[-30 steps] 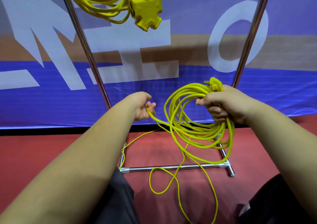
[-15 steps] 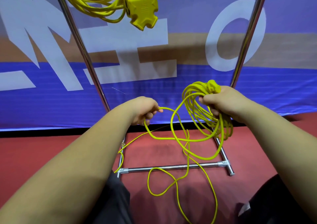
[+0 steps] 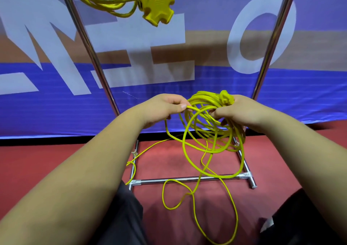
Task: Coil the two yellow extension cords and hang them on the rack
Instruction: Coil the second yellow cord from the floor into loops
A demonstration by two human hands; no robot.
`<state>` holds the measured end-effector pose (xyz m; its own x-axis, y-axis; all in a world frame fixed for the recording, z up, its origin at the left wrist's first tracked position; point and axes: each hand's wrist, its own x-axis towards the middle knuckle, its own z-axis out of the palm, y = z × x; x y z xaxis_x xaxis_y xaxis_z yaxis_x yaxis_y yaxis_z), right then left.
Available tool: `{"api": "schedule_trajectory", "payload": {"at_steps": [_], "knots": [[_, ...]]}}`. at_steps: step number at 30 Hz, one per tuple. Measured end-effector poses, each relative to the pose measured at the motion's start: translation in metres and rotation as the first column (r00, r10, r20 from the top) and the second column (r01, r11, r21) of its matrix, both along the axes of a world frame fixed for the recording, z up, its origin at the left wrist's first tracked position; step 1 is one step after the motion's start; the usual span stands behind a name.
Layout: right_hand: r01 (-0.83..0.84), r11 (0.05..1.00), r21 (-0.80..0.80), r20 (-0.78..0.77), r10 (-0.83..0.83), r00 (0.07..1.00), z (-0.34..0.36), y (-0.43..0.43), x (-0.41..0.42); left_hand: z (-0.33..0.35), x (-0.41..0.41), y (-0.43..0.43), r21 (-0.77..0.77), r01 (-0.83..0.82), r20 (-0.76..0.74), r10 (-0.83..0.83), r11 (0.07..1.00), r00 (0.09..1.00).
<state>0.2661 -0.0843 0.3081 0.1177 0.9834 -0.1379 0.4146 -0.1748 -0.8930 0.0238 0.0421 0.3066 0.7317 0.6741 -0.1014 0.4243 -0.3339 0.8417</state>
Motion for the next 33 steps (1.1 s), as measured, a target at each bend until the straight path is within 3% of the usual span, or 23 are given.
{"api": "schedule_trajectory", "payload": {"at_steps": [5, 7, 10, 13, 19, 22, 26, 28, 30, 33], "knots": [[-0.033, 0.998, -0.055, -0.262, 0.017, 0.965, -0.004, 0.000, -0.013, 0.002, 0.015, -0.011, -0.067, 0.011, 0.059, -0.007, 0.998, 0.998], [-0.038, 0.998, -0.056, -0.293, 0.020, 0.956, -0.004, 0.000, -0.020, 0.001, 0.018, -0.012, -0.065, 0.019, 0.102, -0.012, 0.998, 0.995], [-0.029, 0.998, -0.049, -0.304, 0.013, 0.953, -0.002, 0.000, -0.027, -0.005, 0.026, -0.015, 0.204, -0.082, 0.043, 0.075, 0.976, 0.996], [-0.004, 0.999, -0.043, -0.302, -0.009, 0.953, -0.002, 0.002, -0.029, -0.006, 0.035, -0.020, 0.464, -0.159, 0.016, 0.171, 0.871, 0.985], [-0.013, 0.993, -0.115, -0.345, -0.028, 0.938, -0.001, 0.002, -0.031, -0.008, 0.036, -0.004, 0.626, -0.205, 0.049, 0.224, 0.753, 0.973], [-0.031, 0.991, -0.133, -0.374, -0.021, 0.927, 0.004, 0.001, -0.031, -0.008, 0.035, 0.000, 0.626, -0.230, 0.064, 0.245, 0.745, 0.967], [-0.068, 0.986, -0.155, -0.337, 0.012, 0.941, 0.007, 0.001, -0.030, -0.004, 0.036, 0.008, 0.438, -0.457, 0.231, 0.395, 0.774, 0.889], [-0.070, 0.989, -0.131, -0.365, 0.017, 0.931, 0.005, 0.004, -0.030, -0.004, 0.033, 0.015, 0.392, -0.523, 0.229, 0.470, 0.757, 0.853], [-0.065, 0.992, -0.113, -0.384, 0.017, 0.923, 0.004, 0.006, -0.029, -0.004, 0.029, 0.021, 0.463, -0.478, 0.138, 0.472, 0.746, 0.871], [-0.063, 0.993, -0.102, -0.383, 0.019, 0.923, 0.006, 0.003, -0.027, -0.002, 0.027, 0.019, 0.631, -0.205, -0.049, 0.303, 0.748, 0.952]]}}
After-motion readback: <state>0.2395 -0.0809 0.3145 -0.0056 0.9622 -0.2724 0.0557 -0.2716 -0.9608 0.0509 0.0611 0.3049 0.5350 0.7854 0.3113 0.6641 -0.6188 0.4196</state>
